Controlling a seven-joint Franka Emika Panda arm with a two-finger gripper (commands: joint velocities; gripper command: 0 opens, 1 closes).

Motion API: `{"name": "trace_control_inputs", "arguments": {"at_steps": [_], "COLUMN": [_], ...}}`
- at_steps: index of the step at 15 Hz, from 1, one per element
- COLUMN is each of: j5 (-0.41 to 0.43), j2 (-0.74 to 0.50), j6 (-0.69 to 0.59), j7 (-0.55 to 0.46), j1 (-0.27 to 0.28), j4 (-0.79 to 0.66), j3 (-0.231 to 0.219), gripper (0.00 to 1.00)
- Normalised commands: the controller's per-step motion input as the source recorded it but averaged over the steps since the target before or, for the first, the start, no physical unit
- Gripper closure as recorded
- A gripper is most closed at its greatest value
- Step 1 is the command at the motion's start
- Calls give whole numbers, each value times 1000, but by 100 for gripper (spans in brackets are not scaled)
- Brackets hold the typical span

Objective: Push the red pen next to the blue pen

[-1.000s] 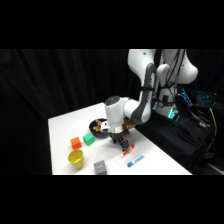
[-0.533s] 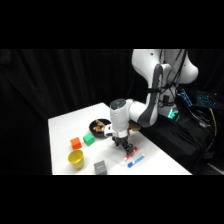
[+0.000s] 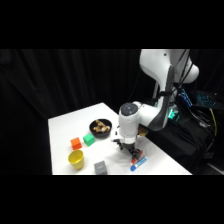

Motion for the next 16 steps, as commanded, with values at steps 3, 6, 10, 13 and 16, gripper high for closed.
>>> {"name": "trace_control_inputs", "arguments": {"at_steps": [3, 6, 10, 13, 16], "j5": [-8, 82, 35, 0, 18], "j2": [-246, -521, -497, -275, -200], "j6": [-395, -657, -626, -453, -333], "j7": [120, 57, 74, 100, 74], "j1": [-2, -99, -114, -134, -130], "j4": [29, 27, 112, 173, 132], "j3": [-9, 74, 78, 73, 82], "gripper": [0, 0, 0, 0, 0]}}
